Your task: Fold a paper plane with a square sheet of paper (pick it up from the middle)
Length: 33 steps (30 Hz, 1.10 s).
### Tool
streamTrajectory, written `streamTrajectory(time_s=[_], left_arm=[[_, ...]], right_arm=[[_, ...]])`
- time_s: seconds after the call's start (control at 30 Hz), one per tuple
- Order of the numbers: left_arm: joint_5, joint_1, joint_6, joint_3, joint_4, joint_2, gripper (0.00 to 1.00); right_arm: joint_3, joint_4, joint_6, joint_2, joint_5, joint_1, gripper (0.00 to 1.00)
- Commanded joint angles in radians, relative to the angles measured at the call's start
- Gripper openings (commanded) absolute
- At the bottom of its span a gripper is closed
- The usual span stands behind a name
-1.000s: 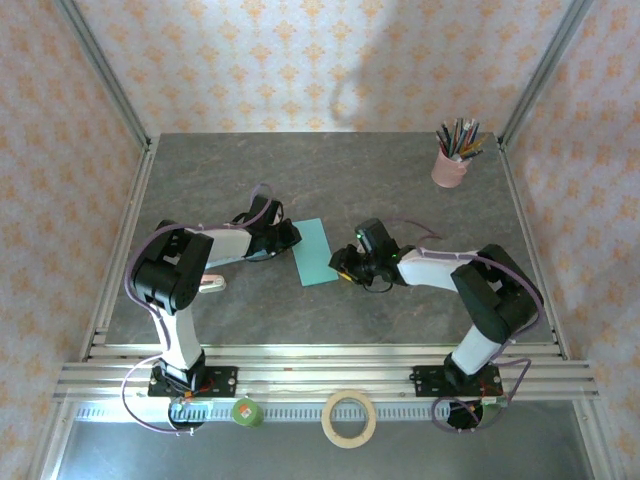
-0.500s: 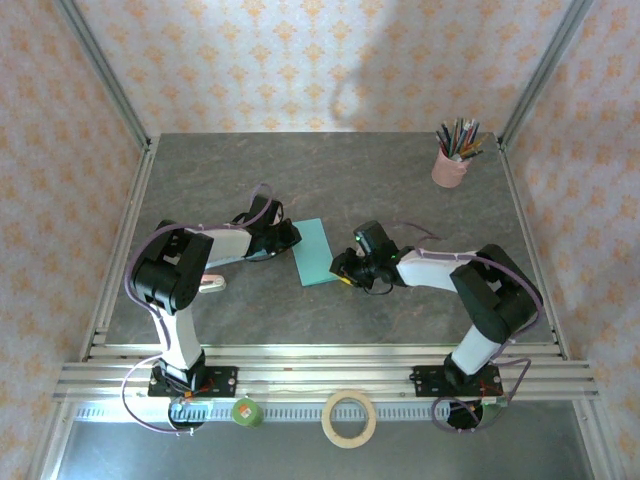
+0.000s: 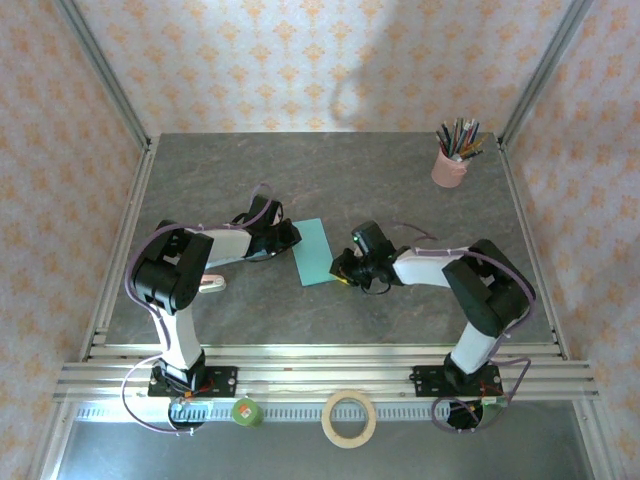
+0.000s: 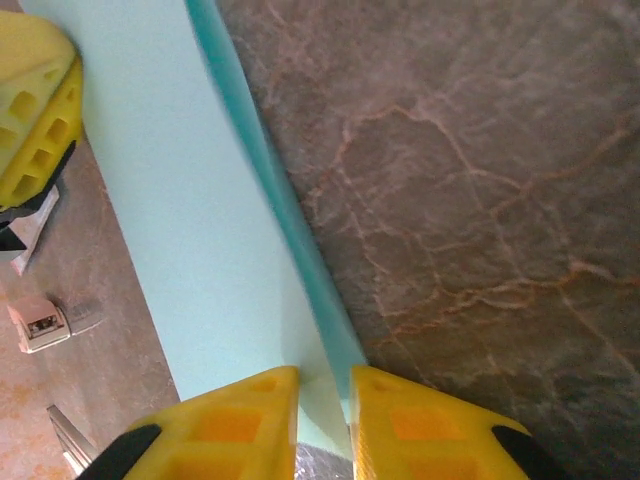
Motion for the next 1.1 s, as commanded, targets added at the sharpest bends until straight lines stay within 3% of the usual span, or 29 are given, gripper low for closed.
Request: streamTrajectory(time_s=[0.0, 0.27, 0.57, 0.77, 1.07], left_arm=[[0.002, 0.007, 0.011, -0.020, -0.007, 0.029, 0.15], [0.035, 0.004, 0.019, 0.001, 0.024, 0.007, 0.15], [0.065, -0.002, -0.025, -0.061, 0.156, -0.091, 0.18], [0.144, -0.023, -0.057, -0.058, 0.215, -0.045, 0.18], [0.185, -0.051, -0.053, 0.021, 0.217, 0.034, 0.18]], right_arm=[[0.040, -0.011, -0.021, 0.021, 0.032, 0.007, 0.16], [0.029, -0.018, -0.017, -0.001, 0.048, 0.006, 0.08], [-0.052, -0.054, 0.064, -0.116, 0.196, 0.005, 0.01], [-0.102, -0.013, 0.154, -0.158, 0.216, 0.006, 0.00], [-0.078, -0.035, 0.165, -0.138, 0.181, 0.006, 0.01]])
